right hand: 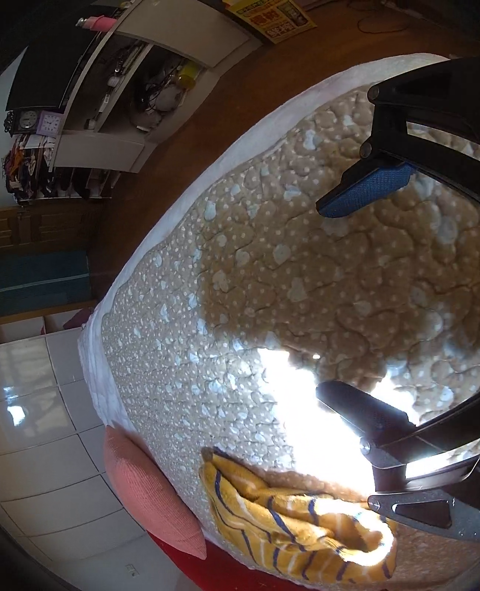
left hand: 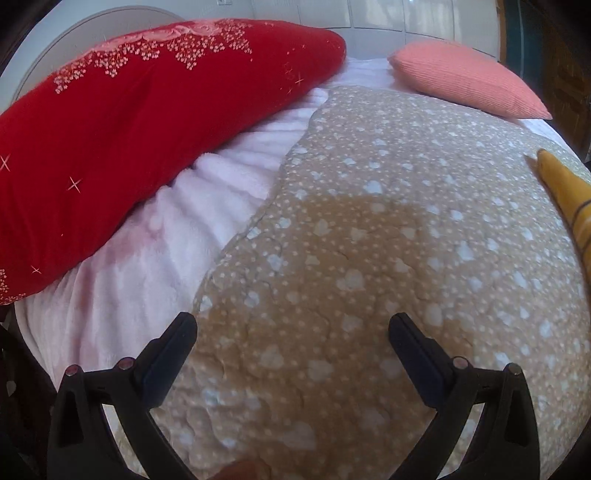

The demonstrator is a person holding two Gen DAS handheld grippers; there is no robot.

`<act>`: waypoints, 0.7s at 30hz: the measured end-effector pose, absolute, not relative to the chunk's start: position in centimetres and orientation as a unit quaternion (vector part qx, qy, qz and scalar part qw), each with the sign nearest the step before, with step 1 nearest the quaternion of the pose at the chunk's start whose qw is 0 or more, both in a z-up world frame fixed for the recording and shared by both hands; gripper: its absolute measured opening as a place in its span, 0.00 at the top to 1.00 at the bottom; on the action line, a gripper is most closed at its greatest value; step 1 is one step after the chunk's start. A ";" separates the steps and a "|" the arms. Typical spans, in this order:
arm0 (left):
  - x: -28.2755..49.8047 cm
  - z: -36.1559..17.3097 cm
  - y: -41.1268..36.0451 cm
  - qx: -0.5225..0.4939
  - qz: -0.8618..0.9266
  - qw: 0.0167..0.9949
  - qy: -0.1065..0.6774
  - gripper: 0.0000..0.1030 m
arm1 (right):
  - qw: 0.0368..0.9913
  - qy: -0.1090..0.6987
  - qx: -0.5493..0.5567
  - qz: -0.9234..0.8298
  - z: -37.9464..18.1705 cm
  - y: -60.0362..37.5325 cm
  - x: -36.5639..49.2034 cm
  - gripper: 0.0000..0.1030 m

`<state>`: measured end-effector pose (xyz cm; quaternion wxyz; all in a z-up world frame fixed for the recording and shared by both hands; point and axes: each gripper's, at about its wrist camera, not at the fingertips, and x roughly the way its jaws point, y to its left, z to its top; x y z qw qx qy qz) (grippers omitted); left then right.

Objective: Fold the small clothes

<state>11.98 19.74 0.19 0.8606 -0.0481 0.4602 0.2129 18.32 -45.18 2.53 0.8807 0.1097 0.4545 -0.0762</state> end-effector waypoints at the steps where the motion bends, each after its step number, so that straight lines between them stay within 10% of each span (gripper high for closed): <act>1: 12.5 -0.3 20.6 -0.059 0.211 0.858 0.465 0.00 | 0.878 0.458 0.107 -0.083 2.2 -45.1 18.8 0.09; 21: 14.1 -2.0 22.9 -0.103 0.196 0.858 0.464 0.00 | 0.888 0.448 0.059 -0.088 1.1 -43.9 19.3 0.00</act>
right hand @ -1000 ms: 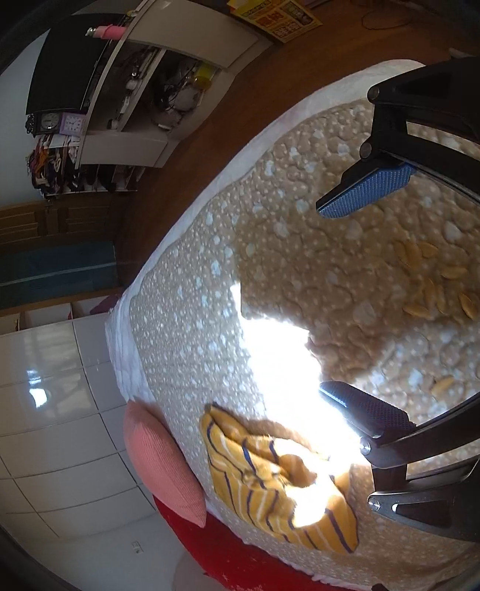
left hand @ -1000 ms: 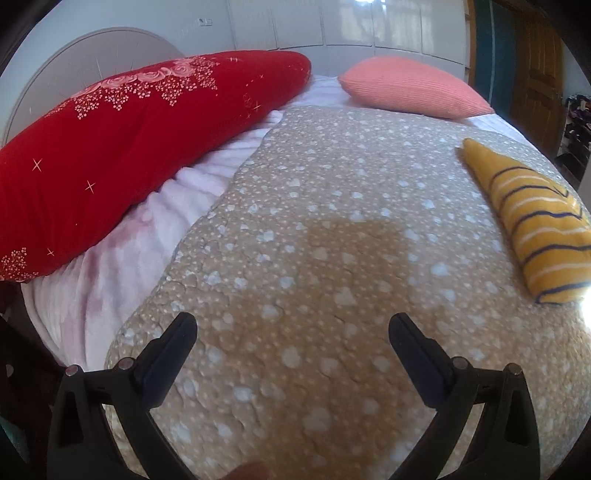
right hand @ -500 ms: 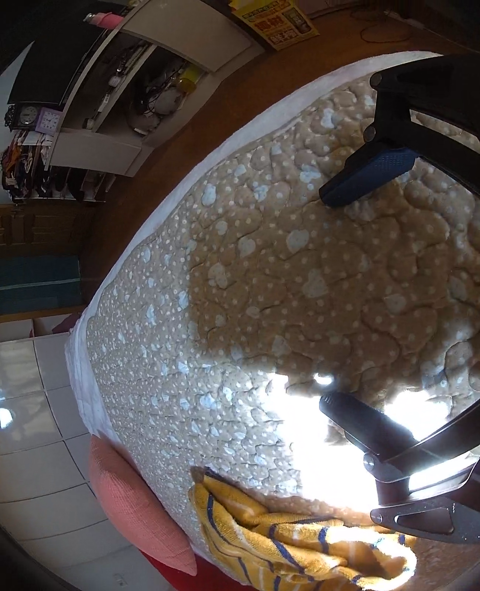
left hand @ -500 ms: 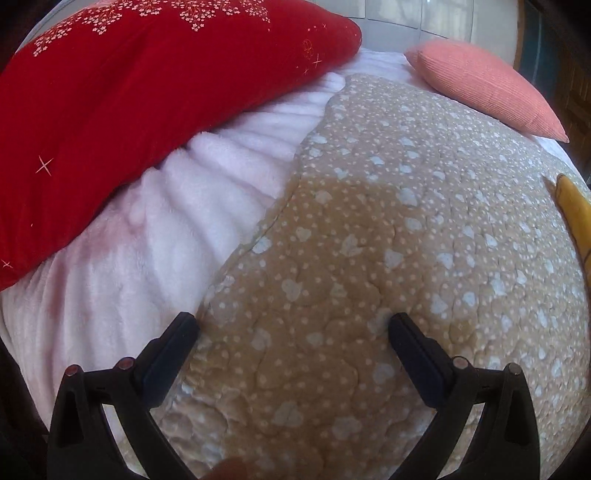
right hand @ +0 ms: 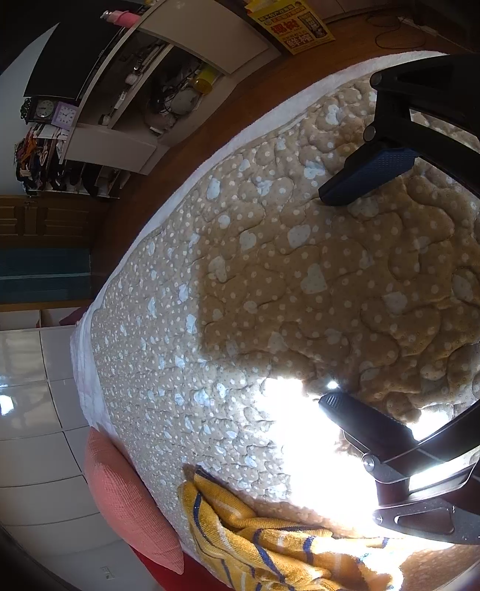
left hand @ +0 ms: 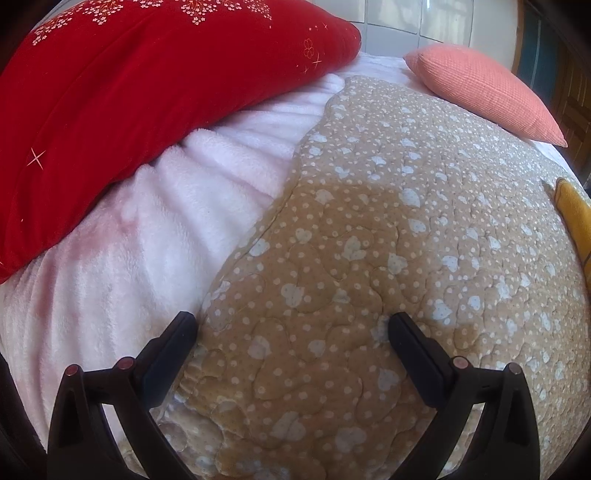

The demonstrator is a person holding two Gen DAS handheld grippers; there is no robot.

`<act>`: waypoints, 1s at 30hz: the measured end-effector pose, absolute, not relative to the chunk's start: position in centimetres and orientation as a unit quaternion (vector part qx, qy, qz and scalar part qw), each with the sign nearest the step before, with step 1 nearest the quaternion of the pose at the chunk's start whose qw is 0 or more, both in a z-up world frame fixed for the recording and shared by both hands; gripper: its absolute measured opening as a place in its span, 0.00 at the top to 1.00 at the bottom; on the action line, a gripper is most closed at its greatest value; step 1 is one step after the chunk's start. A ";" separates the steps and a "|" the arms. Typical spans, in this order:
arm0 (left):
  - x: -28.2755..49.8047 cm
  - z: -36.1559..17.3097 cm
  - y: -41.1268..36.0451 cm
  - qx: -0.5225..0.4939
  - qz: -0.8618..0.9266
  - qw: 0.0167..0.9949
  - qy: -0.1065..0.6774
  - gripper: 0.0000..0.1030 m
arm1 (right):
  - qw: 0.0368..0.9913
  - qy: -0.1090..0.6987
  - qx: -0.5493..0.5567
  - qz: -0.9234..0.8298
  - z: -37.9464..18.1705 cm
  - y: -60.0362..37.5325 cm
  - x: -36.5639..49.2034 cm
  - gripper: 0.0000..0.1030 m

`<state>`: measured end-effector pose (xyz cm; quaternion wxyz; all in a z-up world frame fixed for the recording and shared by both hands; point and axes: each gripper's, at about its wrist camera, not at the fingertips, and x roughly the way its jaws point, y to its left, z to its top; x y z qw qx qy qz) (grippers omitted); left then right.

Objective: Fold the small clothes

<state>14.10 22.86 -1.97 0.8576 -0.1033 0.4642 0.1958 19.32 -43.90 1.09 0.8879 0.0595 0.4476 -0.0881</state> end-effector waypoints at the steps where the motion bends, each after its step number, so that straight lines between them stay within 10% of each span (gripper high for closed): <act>1: 14.1 -2.0 22.9 -0.104 0.195 0.857 0.465 0.00 | 0.888 0.448 0.059 -0.088 1.1 -43.9 19.4 0.00; 30: 14.1 -2.1 23.0 -0.111 0.192 0.857 0.465 0.00 | 0.888 0.448 0.059 -0.088 1.1 -43.9 19.3 0.00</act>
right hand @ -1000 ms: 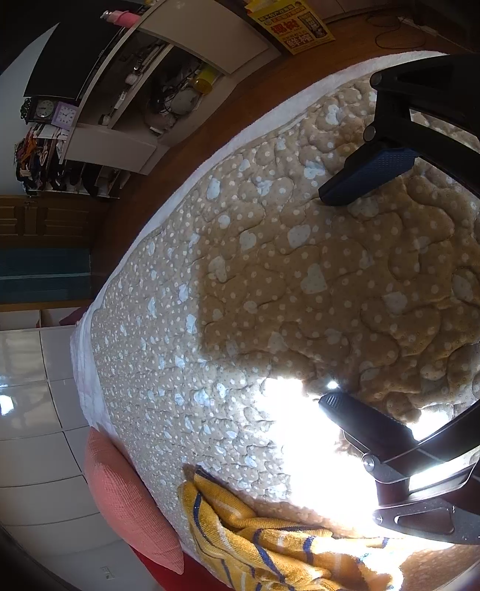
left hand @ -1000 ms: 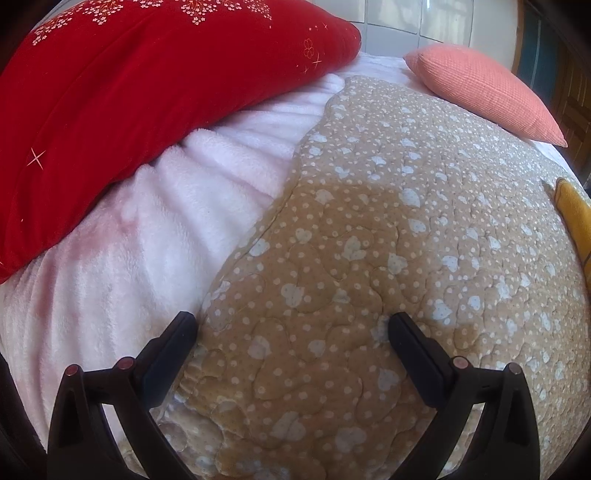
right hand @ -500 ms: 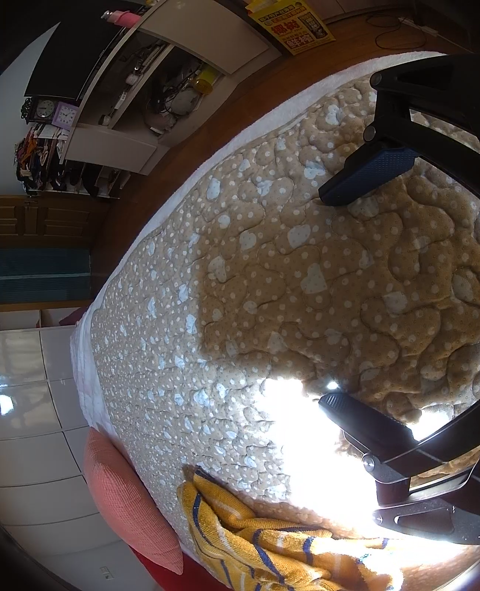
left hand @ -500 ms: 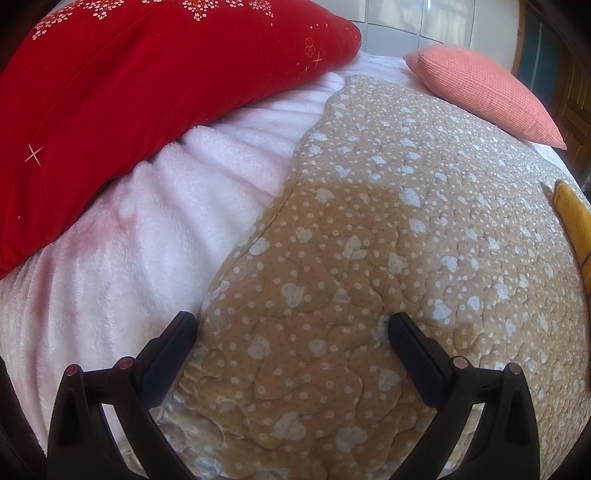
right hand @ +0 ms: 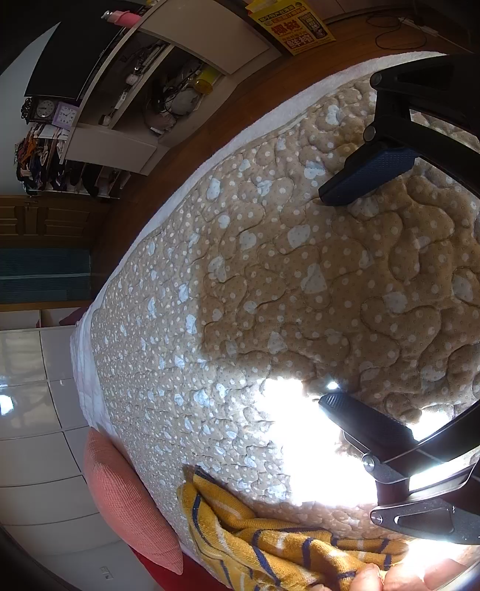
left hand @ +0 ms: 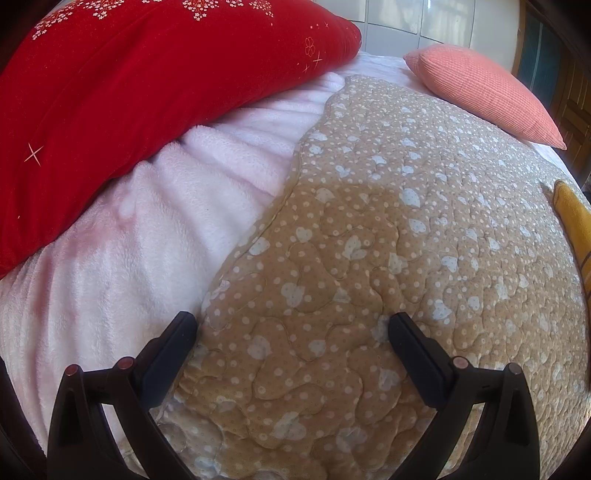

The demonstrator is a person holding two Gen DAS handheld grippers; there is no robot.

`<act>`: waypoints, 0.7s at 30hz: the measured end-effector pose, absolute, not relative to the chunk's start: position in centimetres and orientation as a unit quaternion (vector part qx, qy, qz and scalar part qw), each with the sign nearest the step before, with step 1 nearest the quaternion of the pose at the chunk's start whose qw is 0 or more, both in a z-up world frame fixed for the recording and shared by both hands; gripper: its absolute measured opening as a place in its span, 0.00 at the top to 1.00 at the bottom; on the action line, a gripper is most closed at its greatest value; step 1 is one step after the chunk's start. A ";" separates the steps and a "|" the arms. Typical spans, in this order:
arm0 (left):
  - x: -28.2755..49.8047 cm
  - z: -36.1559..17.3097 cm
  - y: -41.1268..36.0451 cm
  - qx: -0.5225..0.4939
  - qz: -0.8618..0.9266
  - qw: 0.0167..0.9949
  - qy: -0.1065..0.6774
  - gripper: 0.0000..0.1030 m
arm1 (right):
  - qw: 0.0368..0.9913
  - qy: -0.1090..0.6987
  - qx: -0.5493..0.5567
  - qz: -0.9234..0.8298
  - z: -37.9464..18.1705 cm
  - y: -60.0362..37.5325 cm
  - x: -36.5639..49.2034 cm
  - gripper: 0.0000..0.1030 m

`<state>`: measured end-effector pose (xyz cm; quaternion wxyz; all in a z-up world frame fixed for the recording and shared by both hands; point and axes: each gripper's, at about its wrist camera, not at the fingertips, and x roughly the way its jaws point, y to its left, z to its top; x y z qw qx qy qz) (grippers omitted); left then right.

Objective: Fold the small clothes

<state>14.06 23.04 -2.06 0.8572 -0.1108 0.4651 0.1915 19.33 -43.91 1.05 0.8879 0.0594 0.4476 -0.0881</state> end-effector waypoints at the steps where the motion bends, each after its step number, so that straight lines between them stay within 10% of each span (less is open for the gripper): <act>1: 14.1 -2.1 23.0 -0.111 0.191 0.857 0.465 0.00 | 0.888 0.448 0.059 -0.088 1.1 -43.9 19.3 0.00; 21: 13.9 -2.0 23.1 -0.110 0.184 0.857 0.468 0.00 | 0.886 0.451 0.048 -0.094 1.1 -43.7 19.4 0.00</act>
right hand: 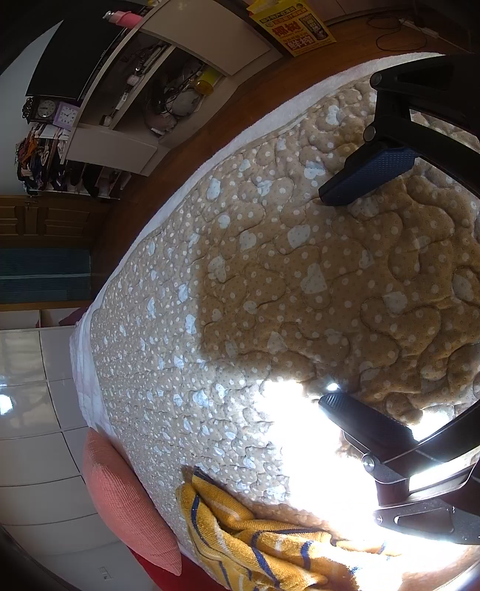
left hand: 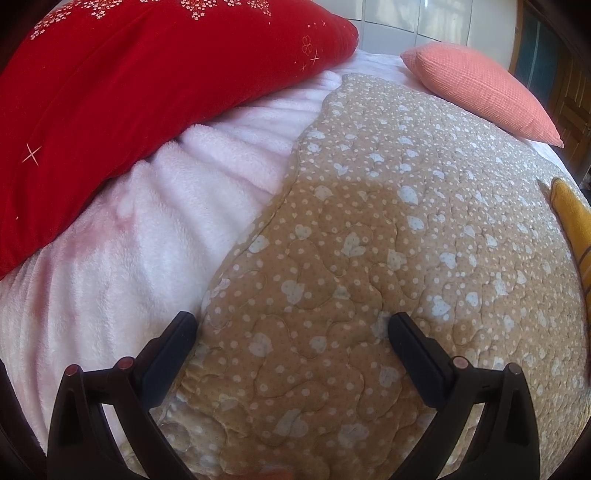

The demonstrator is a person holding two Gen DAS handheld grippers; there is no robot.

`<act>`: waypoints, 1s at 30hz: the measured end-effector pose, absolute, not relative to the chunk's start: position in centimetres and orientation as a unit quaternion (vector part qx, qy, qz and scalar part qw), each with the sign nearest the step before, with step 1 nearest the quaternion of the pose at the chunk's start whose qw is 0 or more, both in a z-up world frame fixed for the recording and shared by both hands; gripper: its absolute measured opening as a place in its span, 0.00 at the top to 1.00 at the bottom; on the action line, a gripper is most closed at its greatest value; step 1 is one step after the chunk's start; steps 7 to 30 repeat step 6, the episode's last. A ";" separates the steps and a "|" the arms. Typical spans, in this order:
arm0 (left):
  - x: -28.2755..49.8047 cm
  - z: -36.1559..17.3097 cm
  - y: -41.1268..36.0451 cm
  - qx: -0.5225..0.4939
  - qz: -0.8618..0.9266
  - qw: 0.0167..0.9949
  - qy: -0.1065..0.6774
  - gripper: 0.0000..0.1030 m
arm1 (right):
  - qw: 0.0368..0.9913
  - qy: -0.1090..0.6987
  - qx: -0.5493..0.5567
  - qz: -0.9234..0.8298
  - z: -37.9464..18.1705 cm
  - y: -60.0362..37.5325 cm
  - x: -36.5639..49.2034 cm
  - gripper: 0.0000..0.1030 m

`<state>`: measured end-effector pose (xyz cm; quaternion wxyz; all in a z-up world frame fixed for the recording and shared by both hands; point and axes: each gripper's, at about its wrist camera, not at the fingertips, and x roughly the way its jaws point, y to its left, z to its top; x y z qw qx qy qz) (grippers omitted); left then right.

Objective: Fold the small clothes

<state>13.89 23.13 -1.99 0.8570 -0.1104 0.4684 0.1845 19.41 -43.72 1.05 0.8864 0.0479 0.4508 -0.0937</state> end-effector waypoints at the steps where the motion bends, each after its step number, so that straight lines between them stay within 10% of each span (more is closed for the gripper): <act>1: 13.9 -2.0 23.1 -0.110 0.185 0.857 0.468 0.00 | 0.886 0.451 0.048 -0.094 1.1 -43.7 19.4 0.00; 30: 13.7 -2.0 23.0 -0.110 0.185 0.859 0.465 0.00 | 0.887 0.450 0.052 -0.092 1.1 -43.9 19.4 0.00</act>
